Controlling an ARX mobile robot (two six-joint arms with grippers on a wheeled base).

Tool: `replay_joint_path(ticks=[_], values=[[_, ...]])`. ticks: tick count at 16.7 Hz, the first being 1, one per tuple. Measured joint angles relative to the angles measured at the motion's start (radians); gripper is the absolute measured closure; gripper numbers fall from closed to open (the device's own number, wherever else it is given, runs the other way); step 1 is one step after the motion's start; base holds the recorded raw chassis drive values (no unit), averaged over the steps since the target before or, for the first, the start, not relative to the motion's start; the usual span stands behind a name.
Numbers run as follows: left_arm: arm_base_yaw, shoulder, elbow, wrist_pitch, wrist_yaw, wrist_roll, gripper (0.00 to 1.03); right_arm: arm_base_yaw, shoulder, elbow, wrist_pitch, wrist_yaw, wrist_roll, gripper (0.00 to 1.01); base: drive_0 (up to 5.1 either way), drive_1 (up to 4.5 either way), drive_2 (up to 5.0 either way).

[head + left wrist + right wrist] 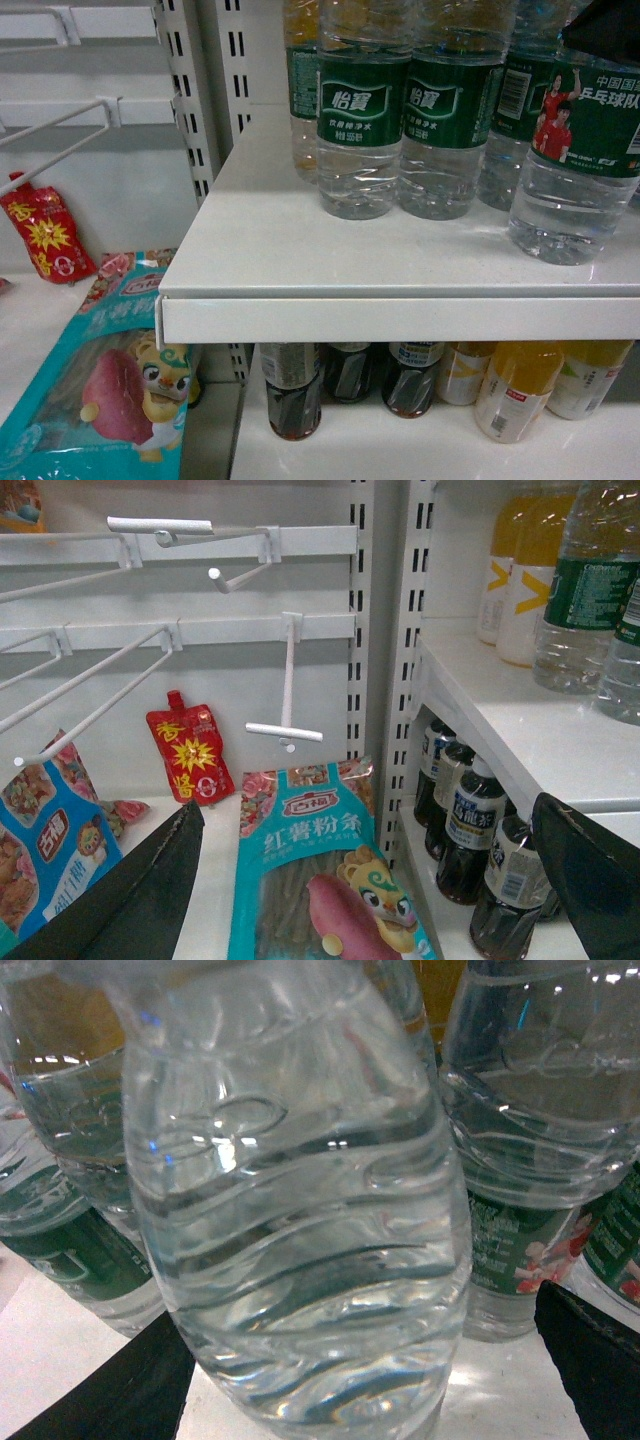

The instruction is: Move water from second to third shelf

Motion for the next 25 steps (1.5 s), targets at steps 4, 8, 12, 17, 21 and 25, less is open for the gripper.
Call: replay_joint_path(ticks=[4, 8, 12, 17, 21, 25], values=[[0.0, 0.0, 0.0, 0.0, 0.0, 0.0, 0.05, 0.0, -0.087, -0.057, -0.038, -0.001, 0.0, 0.03, 0.0, 0.0, 0.0], [0.0, 0.0, 0.0, 0.0, 0.0, 0.0, 0.05, 0.008, -0.219, -0.116, -0.108, -0.01, 0.0, 0.03, 0.0, 0.0, 0.0], [0.0, 0.0, 0.0, 0.0, 0.0, 0.0, 0.05, 0.026, -0.436, -0.181, -0.22, -0.024, 0.018, 0.03, 0.0, 0.0, 0.0], [0.0, 0.0, 0.0, 0.0, 0.0, 0.0, 0.05, 0.016, -0.694, -0.361, -0.078, 0.136, -0.037, 0.16, 0.0, 0.0, 0.0], [0.0, 0.0, 0.0, 0.0, 0.0, 0.0, 0.05, -0.134, -0.908, -0.551, -0.073, 0.059, -0.173, 0.64, 0.0, 0.0, 0.0], [0.0, 0.0, 0.0, 0.0, 0.0, 0.0, 0.05, -0.229, -1.043, -0.632, -0.101, -0.027, -0.191, 0.99, 0.0, 0.0, 0.0]])
